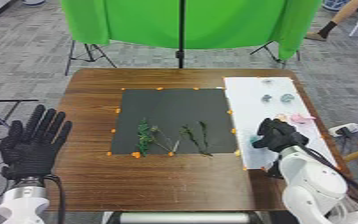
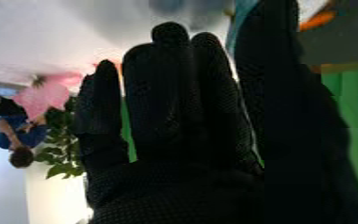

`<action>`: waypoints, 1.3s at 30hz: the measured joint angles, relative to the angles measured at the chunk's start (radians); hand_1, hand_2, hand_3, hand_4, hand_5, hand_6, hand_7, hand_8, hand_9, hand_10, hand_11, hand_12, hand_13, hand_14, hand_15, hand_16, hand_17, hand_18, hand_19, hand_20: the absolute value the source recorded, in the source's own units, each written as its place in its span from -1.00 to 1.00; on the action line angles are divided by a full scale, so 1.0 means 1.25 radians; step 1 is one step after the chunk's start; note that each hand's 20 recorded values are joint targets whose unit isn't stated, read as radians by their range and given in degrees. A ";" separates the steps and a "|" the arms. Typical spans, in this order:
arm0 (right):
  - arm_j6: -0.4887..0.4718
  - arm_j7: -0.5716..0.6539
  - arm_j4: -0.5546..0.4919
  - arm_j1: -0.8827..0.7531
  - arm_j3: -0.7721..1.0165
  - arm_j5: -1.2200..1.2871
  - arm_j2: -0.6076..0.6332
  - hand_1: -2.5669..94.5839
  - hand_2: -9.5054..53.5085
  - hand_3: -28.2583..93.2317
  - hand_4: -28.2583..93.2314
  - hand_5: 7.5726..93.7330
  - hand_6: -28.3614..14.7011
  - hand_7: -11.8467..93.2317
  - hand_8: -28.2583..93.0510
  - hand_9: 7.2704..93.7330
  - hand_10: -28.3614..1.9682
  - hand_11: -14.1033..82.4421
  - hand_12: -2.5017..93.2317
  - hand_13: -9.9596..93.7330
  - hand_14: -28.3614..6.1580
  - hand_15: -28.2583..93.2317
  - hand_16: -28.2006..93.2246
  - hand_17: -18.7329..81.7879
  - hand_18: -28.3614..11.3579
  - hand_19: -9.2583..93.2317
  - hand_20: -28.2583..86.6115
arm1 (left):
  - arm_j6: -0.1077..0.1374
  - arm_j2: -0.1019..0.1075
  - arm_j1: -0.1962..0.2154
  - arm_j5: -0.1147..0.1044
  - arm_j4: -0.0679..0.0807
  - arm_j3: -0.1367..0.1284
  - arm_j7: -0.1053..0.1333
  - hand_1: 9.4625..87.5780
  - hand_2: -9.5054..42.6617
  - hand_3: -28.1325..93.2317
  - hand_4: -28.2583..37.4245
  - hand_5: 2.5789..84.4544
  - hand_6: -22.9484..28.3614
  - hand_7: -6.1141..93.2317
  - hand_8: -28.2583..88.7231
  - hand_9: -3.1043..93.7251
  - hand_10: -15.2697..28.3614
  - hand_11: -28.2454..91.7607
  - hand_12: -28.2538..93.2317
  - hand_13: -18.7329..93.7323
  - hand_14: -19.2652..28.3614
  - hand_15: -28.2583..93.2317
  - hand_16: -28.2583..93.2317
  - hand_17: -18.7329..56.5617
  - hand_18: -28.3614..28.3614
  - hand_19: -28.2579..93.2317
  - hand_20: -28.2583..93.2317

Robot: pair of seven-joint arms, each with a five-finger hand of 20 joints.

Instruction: Arrange flowers

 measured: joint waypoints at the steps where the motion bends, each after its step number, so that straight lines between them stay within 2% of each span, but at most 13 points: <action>1: 0.003 0.000 0.003 -0.003 -0.002 -0.003 -0.001 0.34 -1.00 0.31 -1.00 0.34 0.18 -0.31 -0.77 0.40 -0.07 -0.08 -0.52 0.47 0.05 0.69 -0.15 0.03 -0.75 0.89 0.11 | 0.000 0.000 0.000 0.000 0.000 0.000 0.000 -0.48 -0.30 0.76 -1.00 0.06 0.25 -0.70 -0.68 -0.08 0.40 -0.24 -0.40 -0.10 0.48 -0.05 -0.64 -0.69 0.50 0.05 -0.34; 2: 0.006 0.000 0.005 -0.006 -0.004 -0.007 -0.002 0.38 -1.00 0.25 -1.00 0.37 0.21 -0.26 -0.78 0.44 -0.02 -0.09 -0.46 0.48 0.07 0.69 -0.14 0.04 -0.75 0.89 0.10 | 0.000 -0.001 0.000 0.000 0.000 0.000 0.000 -0.48 -0.30 0.76 -1.00 0.06 0.25 -0.70 -0.68 -0.08 0.40 -0.24 -0.40 -0.10 0.48 -0.05 -0.64 -0.69 0.50 0.05 -0.34; 3: 0.013 0.000 0.007 -0.008 -0.005 -0.011 -0.003 0.79 -1.00 -0.57 -0.58 0.39 0.22 -0.22 -0.69 0.50 0.03 -0.16 -0.35 0.50 0.08 0.69 -0.12 0.05 -0.74 0.89 0.10 | 0.000 -0.001 0.000 0.000 0.000 0.000 0.000 -0.48 -0.30 0.76 -1.00 0.06 0.25 -0.70 -0.68 -0.08 0.40 -0.24 -0.40 -0.10 0.48 -0.05 -0.64 -0.69 0.50 0.05 -0.34; 5: 0.036 -0.001 0.013 -0.009 -0.007 -0.019 -0.005 0.98 -1.00 -0.96 -0.28 0.47 0.20 -0.07 -0.55 0.69 0.12 -0.30 -0.12 0.56 0.12 0.67 -0.11 0.09 -0.73 0.90 0.09 | 0.000 -0.002 0.000 0.000 0.000 0.000 -0.001 -0.48 -0.30 0.76 -1.00 0.06 0.25 -0.70 -0.68 -0.08 0.40 -0.24 -0.40 -0.10 0.48 -0.05 -0.64 -0.69 0.50 0.05 -0.34; 16: 0.208 0.004 0.060 -0.019 -0.022 -0.028 -0.014 1.00 -1.00 -1.00 0.07 0.61 0.22 0.07 -0.43 0.84 0.10 -0.27 0.00 0.66 0.15 0.64 -0.09 0.13 -0.74 0.91 0.07 | 0.000 -0.005 0.000 0.000 0.000 0.002 -0.001 -0.48 -0.29 0.76 -1.00 0.06 0.25 -0.70 -0.68 -0.08 0.39 -0.24 -0.40 -0.10 0.48 -0.05 -0.64 -0.69 0.50 0.05 -0.34; 18: 0.215 0.009 0.060 -0.019 -0.021 -0.022 -0.014 0.94 -1.00 -1.00 0.07 0.43 0.19 0.14 -0.46 0.69 0.10 -0.27 -0.07 0.59 0.14 0.66 -0.07 0.10 -0.72 0.90 0.05 | 0.000 -0.005 0.000 0.000 0.000 0.002 -0.001 -0.48 -0.29 0.76 -1.00 0.06 0.25 -0.70 -0.68 -0.08 0.40 -0.24 -0.40 -0.10 0.48 -0.04 -0.64 -0.69 0.50 0.05 -0.34; 20: 0.234 0.016 0.058 -0.019 -0.021 -0.015 -0.013 0.80 -1.00 -1.00 0.22 0.23 0.14 0.15 -0.55 0.43 -0.07 -0.03 -0.34 0.50 0.11 0.68 -0.10 0.06 -0.71 0.90 0.04 | 0.000 -0.006 0.000 0.000 0.000 0.002 -0.001 -0.48 -0.29 0.76 -1.00 0.06 0.25 -0.70 -0.68 -0.08 0.39 -0.24 -0.40 -0.10 0.48 -0.05 -0.64 -0.69 0.50 0.06 -0.34; 21: 0.251 0.018 0.057 -0.019 -0.021 -0.009 -0.012 0.21 -1.00 0.21 -0.58 0.14 0.12 0.11 -0.78 0.29 -0.17 0.06 -0.47 0.45 0.05 0.70 -0.12 0.03 -0.69 0.90 0.05 | 0.000 -0.006 0.000 0.000 0.000 0.002 -0.001 -0.48 -0.29 0.76 -1.00 0.06 0.25 -0.70 -0.68 -0.08 0.39 -0.24 -0.40 -0.10 0.48 -0.05 -0.64 -0.69 0.50 0.06 -0.34; 22: 0.275 0.018 0.054 -0.020 -0.022 -0.004 -0.012 0.01 -1.00 0.59 -0.86 0.09 0.07 0.00 -0.82 0.21 -0.22 0.05 -0.52 0.42 0.03 0.71 -0.14 0.02 -0.69 0.89 0.05 | 0.000 -0.006 0.000 0.000 0.000 0.002 -0.001 -0.48 -0.29 0.76 -1.00 0.06 0.25 -0.70 -0.68 -0.08 0.40 -0.24 -0.40 -0.10 0.48 -0.05 -0.64 -0.69 0.50 0.06 -0.34; 23: 0.300 0.017 0.051 -0.021 -0.023 0.003 -0.011 -0.08 -1.00 0.70 -0.95 0.03 0.04 -0.11 -0.83 0.16 -0.25 0.02 -0.56 0.40 0.02 0.72 -0.15 0.01 -0.70 0.88 0.05 | 0.000 -0.006 0.000 -0.001 0.000 0.003 -0.002 -0.48 -0.29 0.76 -1.00 0.06 0.25 -0.69 -0.68 -0.08 0.40 -0.24 -0.40 -0.10 0.48 -0.05 -0.64 -0.69 0.50 0.06 -0.34; 28: 0.353 -0.061 0.032 -0.023 -0.025 0.037 -0.007 -0.13 -1.00 0.64 -1.00 0.01 0.02 -0.21 -0.82 0.12 -0.28 -0.08 -0.58 0.36 -0.06 0.71 -0.17 -0.02 -0.73 0.86 0.04 | 0.000 -0.005 -0.002 -0.001 0.001 0.003 -0.007 -0.48 -0.29 0.76 -1.00 0.06 0.25 -0.70 -0.68 -0.08 0.40 -0.24 -0.40 -0.10 0.48 -0.04 -0.64 -0.69 0.50 0.06 -0.34; 35: 0.099 -0.039 0.025 0.012 -0.049 0.019 -0.017 0.14 -1.00 0.43 -1.00 0.19 0.09 -0.24 -0.79 0.26 -0.18 -0.05 -0.56 0.40 -0.02 0.71 -0.17 0.01 -0.74 0.86 0.04 | 0.000 -0.003 -0.012 0.000 0.003 0.008 -0.016 -0.48 -0.29 0.76 -1.00 0.06 0.25 -0.69 -0.68 -0.08 0.40 -0.24 -0.40 -0.10 0.48 -0.04 -0.64 -0.69 0.50 0.06 -0.34; 39: 0.153 -0.013 0.053 0.019 -0.070 0.000 -0.028 0.28 -1.00 0.34 -1.00 0.33 0.17 -0.11 -0.69 0.43 -0.06 -0.04 -0.46 0.48 0.04 0.68 -0.14 0.04 -0.72 0.87 0.05 | 0.000 -0.001 -0.013 0.000 0.004 0.008 -0.018 -0.48 -0.29 0.76 -1.00 0.06 0.25 -0.70 -0.68 -0.08 0.40 -0.24 -0.40 -0.10 0.48 -0.04 -0.64 -0.69 0.50 0.06 -0.34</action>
